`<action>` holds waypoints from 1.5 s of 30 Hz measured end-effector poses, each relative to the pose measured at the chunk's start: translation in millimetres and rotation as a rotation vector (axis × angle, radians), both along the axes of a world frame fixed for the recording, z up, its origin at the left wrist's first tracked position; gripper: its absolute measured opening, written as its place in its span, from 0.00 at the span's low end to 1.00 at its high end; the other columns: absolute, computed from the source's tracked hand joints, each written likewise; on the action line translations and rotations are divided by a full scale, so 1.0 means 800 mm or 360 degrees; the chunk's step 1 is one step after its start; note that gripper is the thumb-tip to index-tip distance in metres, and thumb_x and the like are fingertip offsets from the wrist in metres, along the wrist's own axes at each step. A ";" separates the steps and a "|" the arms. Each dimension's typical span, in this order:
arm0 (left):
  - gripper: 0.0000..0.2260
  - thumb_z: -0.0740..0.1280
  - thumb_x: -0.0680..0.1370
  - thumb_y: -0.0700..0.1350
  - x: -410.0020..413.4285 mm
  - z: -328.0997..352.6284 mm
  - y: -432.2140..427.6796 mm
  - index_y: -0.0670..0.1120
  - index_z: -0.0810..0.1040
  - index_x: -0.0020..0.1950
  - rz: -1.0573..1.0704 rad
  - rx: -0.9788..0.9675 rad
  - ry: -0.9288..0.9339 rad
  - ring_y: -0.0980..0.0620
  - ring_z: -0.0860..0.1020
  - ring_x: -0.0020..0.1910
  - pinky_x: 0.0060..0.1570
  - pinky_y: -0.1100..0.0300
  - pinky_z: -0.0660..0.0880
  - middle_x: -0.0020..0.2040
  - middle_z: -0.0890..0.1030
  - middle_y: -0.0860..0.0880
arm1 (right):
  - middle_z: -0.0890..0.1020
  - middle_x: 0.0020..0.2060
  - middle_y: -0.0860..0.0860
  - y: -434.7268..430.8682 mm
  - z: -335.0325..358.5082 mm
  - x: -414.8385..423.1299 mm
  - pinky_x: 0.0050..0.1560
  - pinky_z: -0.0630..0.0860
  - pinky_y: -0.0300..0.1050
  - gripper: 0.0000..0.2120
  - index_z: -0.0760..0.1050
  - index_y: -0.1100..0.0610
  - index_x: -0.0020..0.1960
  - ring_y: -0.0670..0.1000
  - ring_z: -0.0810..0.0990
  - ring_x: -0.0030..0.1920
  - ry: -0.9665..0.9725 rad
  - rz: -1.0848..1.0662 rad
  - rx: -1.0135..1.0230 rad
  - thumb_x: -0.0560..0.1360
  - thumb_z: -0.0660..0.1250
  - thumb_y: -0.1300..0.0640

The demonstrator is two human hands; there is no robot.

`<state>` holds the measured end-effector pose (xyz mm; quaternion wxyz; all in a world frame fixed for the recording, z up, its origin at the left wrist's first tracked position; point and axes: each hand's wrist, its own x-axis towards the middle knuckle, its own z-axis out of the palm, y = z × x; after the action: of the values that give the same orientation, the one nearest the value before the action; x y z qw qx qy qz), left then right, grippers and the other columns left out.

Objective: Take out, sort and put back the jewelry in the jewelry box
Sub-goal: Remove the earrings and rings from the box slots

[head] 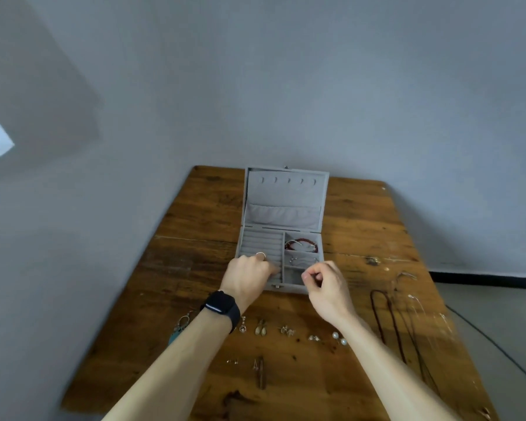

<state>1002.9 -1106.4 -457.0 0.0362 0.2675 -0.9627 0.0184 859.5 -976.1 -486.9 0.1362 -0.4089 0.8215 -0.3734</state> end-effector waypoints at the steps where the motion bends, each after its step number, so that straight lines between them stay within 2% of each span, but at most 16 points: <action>1: 0.16 0.63 0.83 0.43 -0.001 0.000 0.000 0.56 0.76 0.69 0.0007 0.0008 0.0007 0.45 0.81 0.57 0.54 0.50 0.80 0.63 0.77 0.48 | 0.74 0.49 0.46 -0.002 -0.001 0.000 0.46 0.66 0.24 0.01 0.78 0.53 0.48 0.41 0.71 0.48 -0.0034 -0.0006 -0.0001 0.79 0.68 0.58; 4: 0.12 0.64 0.83 0.49 -0.004 0.004 -0.002 0.55 0.79 0.65 0.0026 0.0057 0.0071 0.50 0.81 0.56 0.52 0.54 0.80 0.60 0.80 0.51 | 0.73 0.50 0.45 -0.006 -0.003 -0.001 0.48 0.65 0.29 0.02 0.78 0.53 0.48 0.44 0.71 0.52 -0.0088 0.0006 0.0012 0.79 0.68 0.56; 6: 0.10 0.65 0.82 0.52 -0.009 0.011 -0.004 0.54 0.82 0.61 0.0056 0.0090 0.0079 0.51 0.81 0.53 0.49 0.56 0.79 0.57 0.81 0.52 | 0.73 0.51 0.45 -0.007 -0.005 -0.004 0.53 0.66 0.36 0.03 0.78 0.54 0.49 0.46 0.71 0.54 -0.0106 0.0027 0.0021 0.80 0.68 0.56; 10: 0.06 0.69 0.80 0.51 -0.018 0.022 -0.004 0.53 0.84 0.54 0.0145 0.0136 0.0037 0.54 0.81 0.50 0.44 0.60 0.75 0.53 0.81 0.54 | 0.73 0.53 0.46 -0.006 -0.008 -0.008 0.59 0.69 0.42 0.05 0.79 0.55 0.51 0.48 0.71 0.57 -0.0132 0.0060 0.0049 0.80 0.66 0.54; 13: 0.05 0.69 0.80 0.48 -0.019 0.028 -0.007 0.53 0.84 0.53 0.0173 0.0142 -0.0035 0.53 0.81 0.50 0.43 0.61 0.72 0.53 0.82 0.54 | 0.72 0.54 0.47 -0.005 -0.007 -0.008 0.61 0.71 0.45 0.05 0.78 0.54 0.51 0.48 0.71 0.58 -0.0120 0.0069 0.0054 0.81 0.66 0.54; 16: 0.05 0.67 0.81 0.48 -0.020 0.029 -0.008 0.52 0.83 0.53 0.0159 0.0133 -0.0108 0.53 0.80 0.50 0.42 0.60 0.72 0.53 0.81 0.54 | 0.72 0.56 0.47 -0.003 -0.006 -0.006 0.60 0.71 0.43 0.05 0.78 0.55 0.52 0.48 0.71 0.58 -0.0120 0.0068 0.0047 0.81 0.66 0.54; 19: 0.07 0.65 0.82 0.49 -0.018 0.023 -0.005 0.50 0.79 0.56 0.0164 0.0242 -0.0134 0.50 0.78 0.52 0.47 0.56 0.76 0.54 0.78 0.51 | 0.73 0.57 0.48 -0.002 -0.004 -0.007 0.63 0.72 0.45 0.05 0.79 0.55 0.53 0.48 0.71 0.59 -0.0159 0.0086 0.0051 0.80 0.66 0.54; 22: 0.04 0.63 0.83 0.45 -0.005 0.019 -0.006 0.48 0.73 0.57 0.0230 0.0422 0.0031 0.50 0.78 0.48 0.46 0.53 0.79 0.52 0.79 0.49 | 0.73 0.56 0.47 -0.001 0.005 -0.008 0.62 0.73 0.45 0.05 0.79 0.54 0.53 0.48 0.73 0.58 -0.0267 0.0069 0.0067 0.80 0.67 0.54; 24: 0.02 0.61 0.83 0.43 0.008 0.021 -0.005 0.49 0.71 0.55 0.0277 0.0580 0.0231 0.52 0.78 0.44 0.43 0.55 0.79 0.49 0.79 0.49 | 0.76 0.54 0.47 0.004 0.012 -0.006 0.56 0.74 0.41 0.04 0.79 0.52 0.51 0.48 0.76 0.56 -0.0349 -0.0016 0.0003 0.80 0.67 0.53; 27: 0.03 0.62 0.83 0.42 0.034 0.032 0.008 0.50 0.73 0.54 0.0334 0.0789 0.0577 0.58 0.78 0.46 0.41 0.66 0.74 0.49 0.78 0.53 | 0.81 0.50 0.44 0.024 0.026 0.010 0.44 0.70 0.29 0.02 0.77 0.51 0.52 0.44 0.78 0.51 -0.0376 -0.0126 -0.0167 0.81 0.66 0.53; 29: 0.03 0.65 0.82 0.43 0.051 0.036 0.022 0.51 0.75 0.54 0.0348 0.0860 0.0722 0.60 0.78 0.48 0.41 0.71 0.73 0.48 0.79 0.56 | 0.82 0.47 0.42 0.042 0.032 0.026 0.41 0.69 0.25 0.00 0.76 0.50 0.51 0.40 0.79 0.48 -0.0353 -0.0127 -0.0299 0.81 0.66 0.54; 33: 0.06 0.70 0.79 0.44 0.088 0.038 0.061 0.55 0.80 0.53 0.0300 0.1025 0.0827 0.66 0.79 0.48 0.44 0.77 0.73 0.47 0.81 0.60 | 0.81 0.42 0.41 0.086 0.031 0.068 0.42 0.77 0.33 0.03 0.76 0.49 0.48 0.42 0.80 0.44 -0.0300 -0.0066 -0.0524 0.79 0.68 0.56; 34: 0.06 0.71 0.79 0.45 0.096 0.036 0.070 0.56 0.81 0.53 0.0290 0.1066 0.0827 0.68 0.78 0.49 0.45 0.77 0.73 0.47 0.81 0.61 | 0.81 0.42 0.41 0.097 0.028 0.078 0.42 0.78 0.35 0.03 0.76 0.49 0.49 0.43 0.81 0.44 -0.0301 -0.0052 -0.0537 0.79 0.68 0.56; 36: 0.07 0.71 0.78 0.46 0.110 0.026 0.089 0.59 0.81 0.53 0.0290 0.1092 0.0805 0.70 0.78 0.50 0.46 0.75 0.74 0.47 0.82 0.63 | 0.82 0.42 0.41 0.117 0.018 0.096 0.44 0.77 0.33 0.02 0.77 0.50 0.49 0.42 0.81 0.45 -0.0277 -0.0017 -0.0497 0.79 0.68 0.56; 41: 0.05 0.69 0.80 0.48 0.132 -0.004 0.125 0.58 0.81 0.53 0.0334 0.1038 0.0675 0.66 0.78 0.49 0.49 0.74 0.73 0.49 0.81 0.62 | 0.81 0.43 0.39 0.158 -0.019 0.123 0.47 0.75 0.33 0.03 0.77 0.47 0.48 0.41 0.79 0.47 -0.0088 0.0056 -0.0306 0.79 0.69 0.54; 45: 0.03 0.68 0.80 0.52 0.143 -0.025 0.133 0.62 0.79 0.51 0.0297 0.0984 0.0514 0.62 0.77 0.53 0.55 0.59 0.77 0.52 0.79 0.61 | 0.79 0.45 0.39 0.166 -0.039 0.134 0.55 0.68 0.31 0.01 0.79 0.48 0.47 0.41 0.75 0.48 0.0177 0.0120 -0.0159 0.77 0.71 0.53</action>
<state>1117.5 -1000.2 -477.1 0.1035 0.3520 -0.8761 -0.3129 966.4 -843.4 -518.3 0.0838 -0.4660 0.7922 -0.3850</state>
